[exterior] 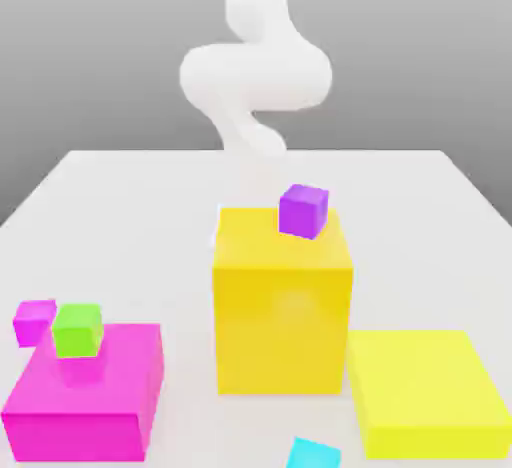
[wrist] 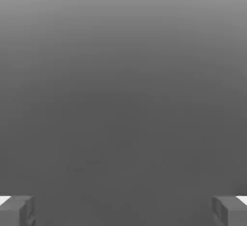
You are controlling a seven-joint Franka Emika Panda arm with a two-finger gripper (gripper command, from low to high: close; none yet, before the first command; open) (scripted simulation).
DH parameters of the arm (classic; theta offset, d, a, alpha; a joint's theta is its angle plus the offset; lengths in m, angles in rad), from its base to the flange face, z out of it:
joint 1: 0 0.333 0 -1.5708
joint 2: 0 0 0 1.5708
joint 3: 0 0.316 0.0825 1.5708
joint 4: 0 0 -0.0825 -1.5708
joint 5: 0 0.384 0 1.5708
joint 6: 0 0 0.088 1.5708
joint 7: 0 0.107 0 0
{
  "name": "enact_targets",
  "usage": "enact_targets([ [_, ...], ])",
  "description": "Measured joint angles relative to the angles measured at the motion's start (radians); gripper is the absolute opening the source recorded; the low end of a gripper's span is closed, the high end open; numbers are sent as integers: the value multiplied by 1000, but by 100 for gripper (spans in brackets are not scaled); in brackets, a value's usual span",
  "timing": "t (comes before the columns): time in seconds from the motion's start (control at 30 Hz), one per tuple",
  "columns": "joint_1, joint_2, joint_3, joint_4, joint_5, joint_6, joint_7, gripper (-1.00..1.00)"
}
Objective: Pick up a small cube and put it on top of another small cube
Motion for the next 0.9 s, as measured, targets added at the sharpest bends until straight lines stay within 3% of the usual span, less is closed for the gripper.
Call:
enact_targets([
  [0.53,-28,586,86,0,-25,176,241,0],
  [0.9,16,986,80,1,-67,295,422,0],
])
